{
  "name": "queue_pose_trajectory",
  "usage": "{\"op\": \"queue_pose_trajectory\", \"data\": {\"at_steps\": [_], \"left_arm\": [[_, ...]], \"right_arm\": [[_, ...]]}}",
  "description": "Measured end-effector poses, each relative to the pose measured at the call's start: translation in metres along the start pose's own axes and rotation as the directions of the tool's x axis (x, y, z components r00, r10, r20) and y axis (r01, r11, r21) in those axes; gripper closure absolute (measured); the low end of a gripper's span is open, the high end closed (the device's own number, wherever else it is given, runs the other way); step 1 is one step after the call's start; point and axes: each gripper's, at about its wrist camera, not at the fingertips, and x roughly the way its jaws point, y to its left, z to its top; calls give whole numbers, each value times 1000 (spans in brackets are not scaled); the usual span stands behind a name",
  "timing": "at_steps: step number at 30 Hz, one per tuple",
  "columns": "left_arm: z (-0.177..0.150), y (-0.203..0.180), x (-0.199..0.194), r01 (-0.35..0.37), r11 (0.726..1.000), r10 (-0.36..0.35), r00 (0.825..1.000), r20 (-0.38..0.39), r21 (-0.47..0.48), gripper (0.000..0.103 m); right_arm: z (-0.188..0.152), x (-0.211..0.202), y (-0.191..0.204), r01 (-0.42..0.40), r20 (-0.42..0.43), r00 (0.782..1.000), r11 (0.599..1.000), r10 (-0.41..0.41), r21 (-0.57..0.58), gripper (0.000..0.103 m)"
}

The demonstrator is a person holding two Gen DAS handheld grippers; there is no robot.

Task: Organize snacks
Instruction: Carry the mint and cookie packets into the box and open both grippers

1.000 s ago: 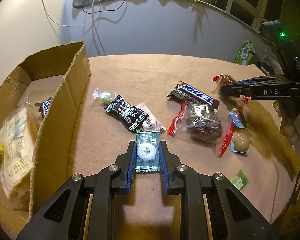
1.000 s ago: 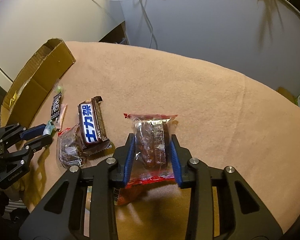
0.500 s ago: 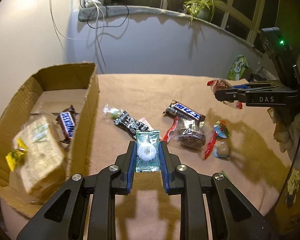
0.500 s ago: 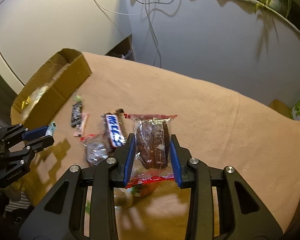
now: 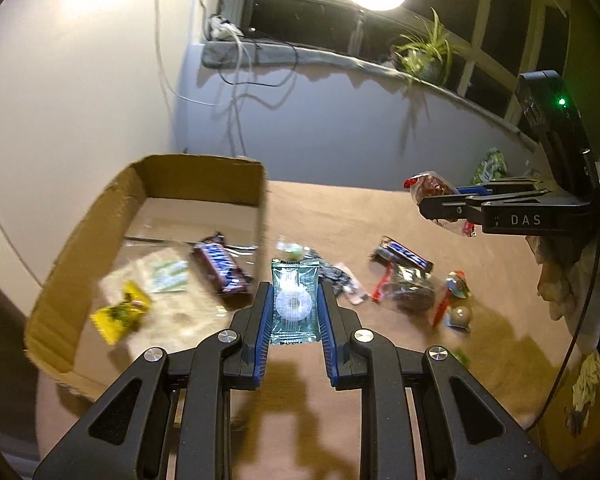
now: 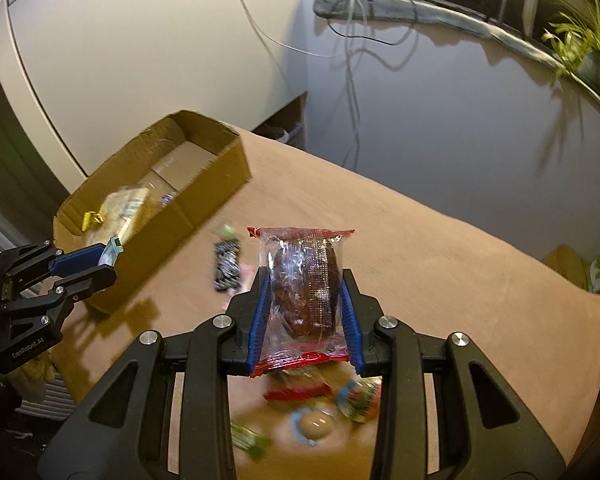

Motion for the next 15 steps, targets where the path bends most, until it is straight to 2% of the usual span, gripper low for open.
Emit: {"op": "queue_pose_trajectory", "data": {"at_steps": [15], "left_arm": [[3,65,-19,-73,994,76,996,40,-80,82]], "right_arm": [[57,33,66,-64,9,998,994,65,-93,69]]}}
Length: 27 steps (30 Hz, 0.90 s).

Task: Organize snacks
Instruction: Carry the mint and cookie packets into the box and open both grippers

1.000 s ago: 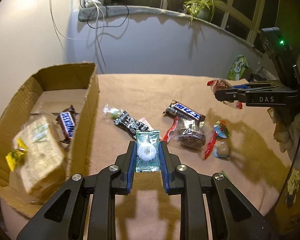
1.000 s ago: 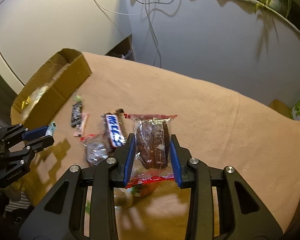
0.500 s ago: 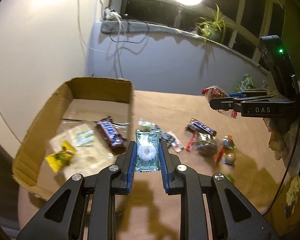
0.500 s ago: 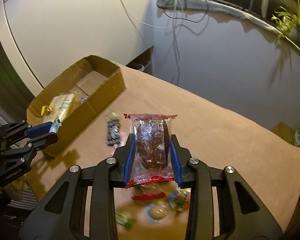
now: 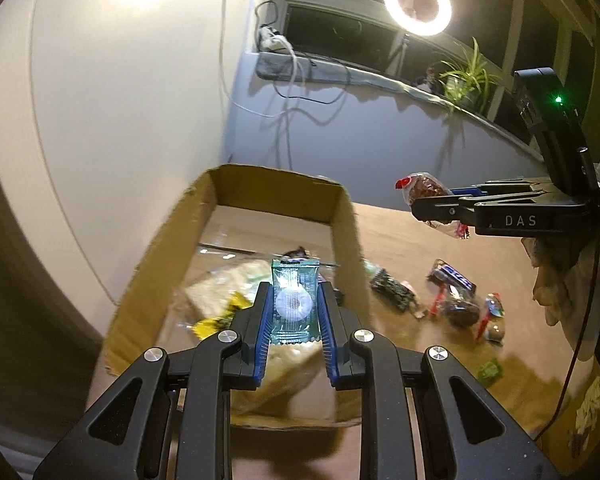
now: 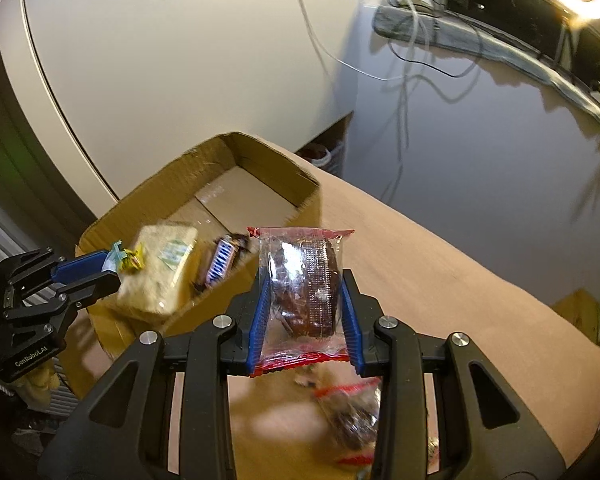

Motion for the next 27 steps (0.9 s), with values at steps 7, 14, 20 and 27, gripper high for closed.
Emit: {"op": "queue_pose_trajectory", "data": {"at_steps": [7,14,20,27], "left_arm": [[3,20,4,-18,999,18,1000,0,-32,82],[5,31,10,-21,999,20,1000,-11,-45,82],[6,35,13,-19,998,18,1000,-16,-58,82],[6,36,17,-20,998,19,1000,-25,-61,82]], "right_arm": [[21,25,22,-31,-9,999,999,31,-28,69],[35,49,37,-53,-31,998,998,51,-44,69],[40,64,42,-65,-52,997,997,62,-52,69],[42,74,43,-76,-66,995,996,72,-53,69]]}}
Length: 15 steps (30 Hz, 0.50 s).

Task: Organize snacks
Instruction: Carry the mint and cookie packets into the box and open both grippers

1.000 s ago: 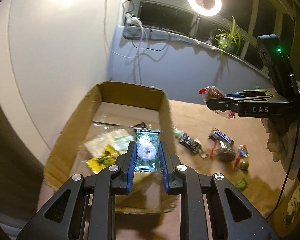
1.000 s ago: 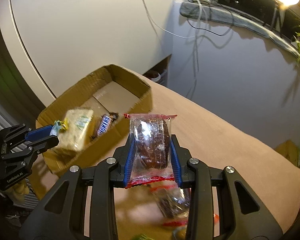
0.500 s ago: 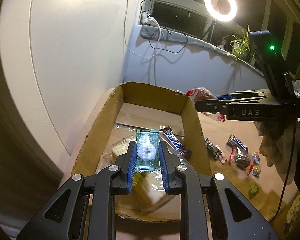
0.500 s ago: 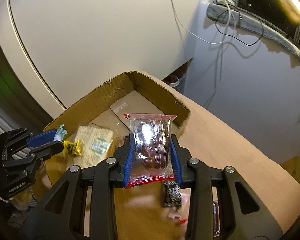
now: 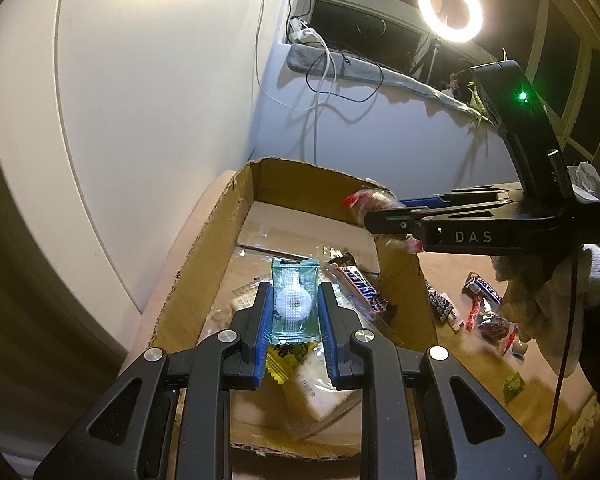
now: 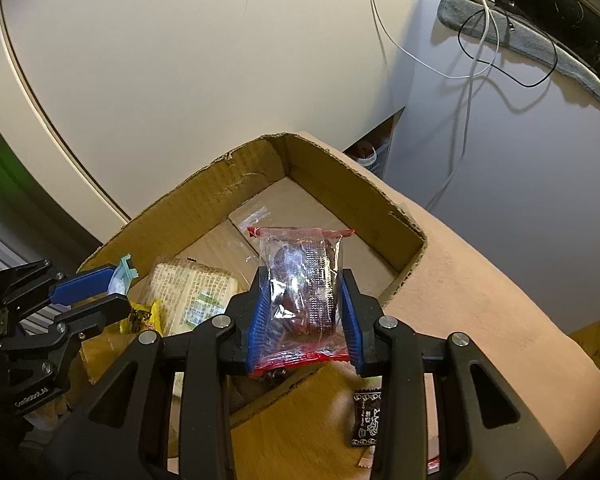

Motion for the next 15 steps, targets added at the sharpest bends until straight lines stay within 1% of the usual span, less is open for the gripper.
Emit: {"op": "queue_pose_trajectory", "data": {"at_steps": [2,4,5,6,7,9,11,15], "left_arm": [[0,0,0,-1,1000,1,1000,0,-1,81],[0,-1,1,-4,1000,4,1000,-3,-3,76],[1,-1,1,-7,1000,7,1000,-2,-5,68],[1,-1,1,-7,1000,7,1000,1,-7,62],[1,-1,0,-8,1000,8,1000,4,-8,61],[1,-1,0,-8,1000,8,1000,6,-8,59],[1,-3,-1,-10,1000,10,1000,9,-7,55],[1,-5,-3,-11,1000,11,1000,13,-5,55]], "right_arm": [[0,1,0,-3,-3,1000,1000,3,-2,69],[0,2,1,-10,-6,1000,1000,10,-5,68],[1,2,1,-9,-6,1000,1000,9,-5,68],[1,2,2,-2,-5,1000,1000,2,-8,62],[1,1,2,2,-1,1000,1000,-2,-10,55],[0,-2,2,4,5,1000,1000,-4,-11,48],[0,-4,1,8,8,1000,1000,-8,-8,47],[-2,-10,-2,13,14,1000,1000,-13,1,44]]}}
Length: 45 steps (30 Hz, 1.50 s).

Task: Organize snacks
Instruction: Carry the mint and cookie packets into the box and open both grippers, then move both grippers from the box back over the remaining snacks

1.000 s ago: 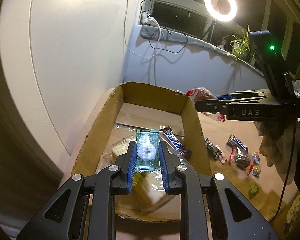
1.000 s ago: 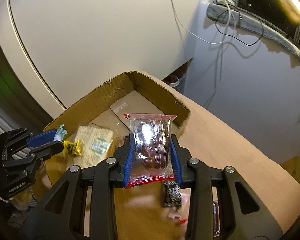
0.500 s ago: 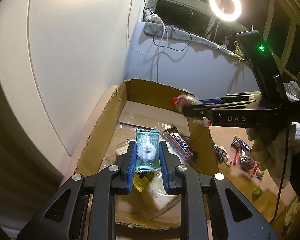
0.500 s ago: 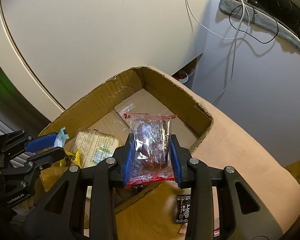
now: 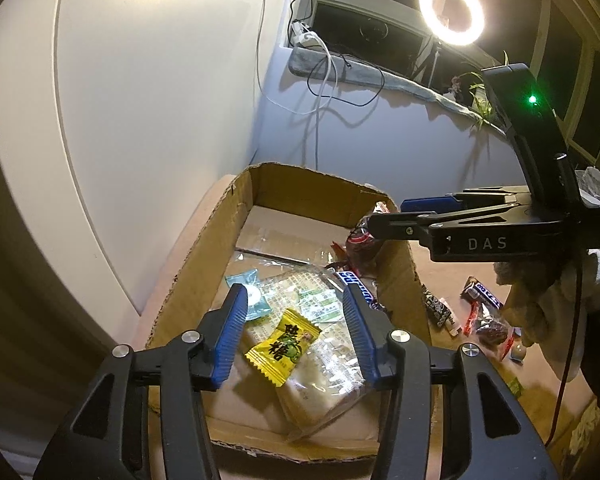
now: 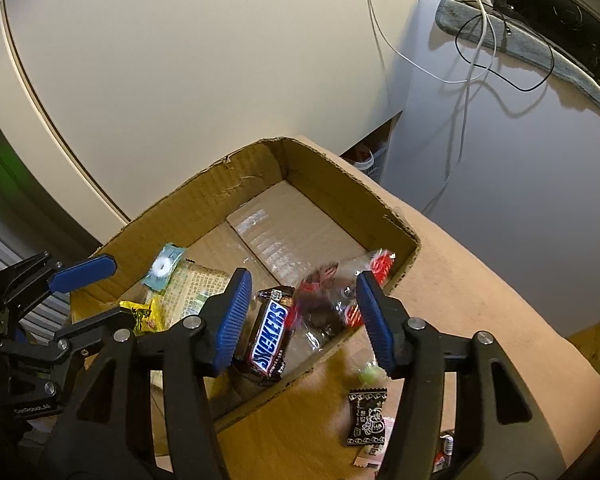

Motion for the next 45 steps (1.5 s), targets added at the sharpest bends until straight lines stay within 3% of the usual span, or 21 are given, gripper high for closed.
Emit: {"op": "queue_pose_trajectory", "data": {"at_steps": [4,15,26,38,45], "left_arm": [[1,-4,-4,-1,1000,1,1000,5,7,55],[-2,-28,-17,20,999,-20,1000,22,42,55],[-19,-76,-21,79,992,-79,997,-3,103,55],[-53,-151,-9,202,949,-176,976,-125,243,55],[-74,-186,4,277,907,-214,952,-219,317,55]], "right_arm": [[-3,-9,-4,9,16,1000,1000,-9,6,34],[-27,-42,-18,38,29,999,999,-38,11,34],[-80,-86,-59,94,14,995,994,-95,56,34],[-158,-109,-106,130,-49,991,983,-124,127,34],[-201,-117,-116,108,-83,992,980,-96,164,34]]}}
